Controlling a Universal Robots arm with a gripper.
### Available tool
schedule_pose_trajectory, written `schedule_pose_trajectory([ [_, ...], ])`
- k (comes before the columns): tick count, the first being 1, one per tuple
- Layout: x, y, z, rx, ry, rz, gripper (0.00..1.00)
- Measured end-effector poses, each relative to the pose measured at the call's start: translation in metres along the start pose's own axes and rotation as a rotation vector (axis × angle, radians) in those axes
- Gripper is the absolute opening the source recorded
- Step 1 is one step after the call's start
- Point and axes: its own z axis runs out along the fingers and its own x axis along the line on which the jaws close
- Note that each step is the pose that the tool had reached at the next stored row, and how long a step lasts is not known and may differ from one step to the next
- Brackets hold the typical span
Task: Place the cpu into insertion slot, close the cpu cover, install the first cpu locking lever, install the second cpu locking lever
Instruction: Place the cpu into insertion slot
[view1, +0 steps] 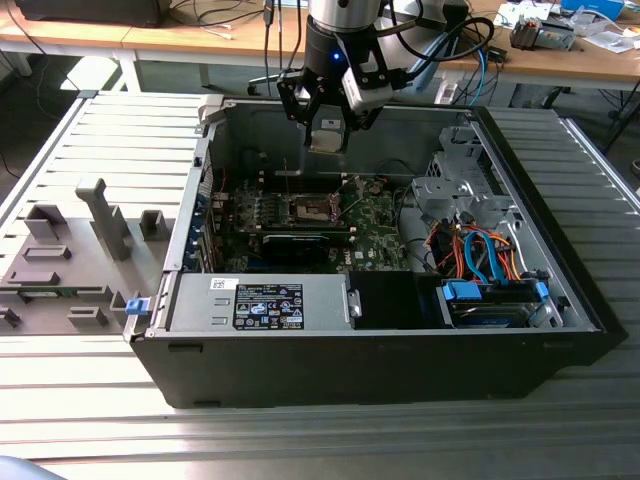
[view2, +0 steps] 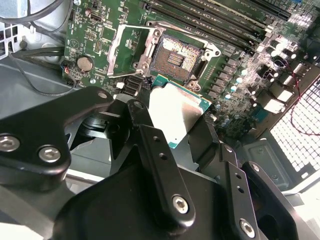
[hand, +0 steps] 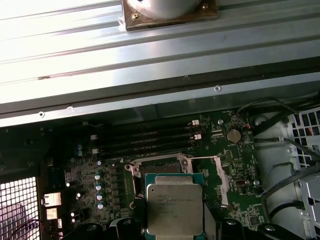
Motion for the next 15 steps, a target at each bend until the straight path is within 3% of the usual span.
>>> schedule_pose_trajectory([
  [15, 0.0000, 0.0000, 0.0002, -0.0003, -0.0012, 0.014, 0.54],
])
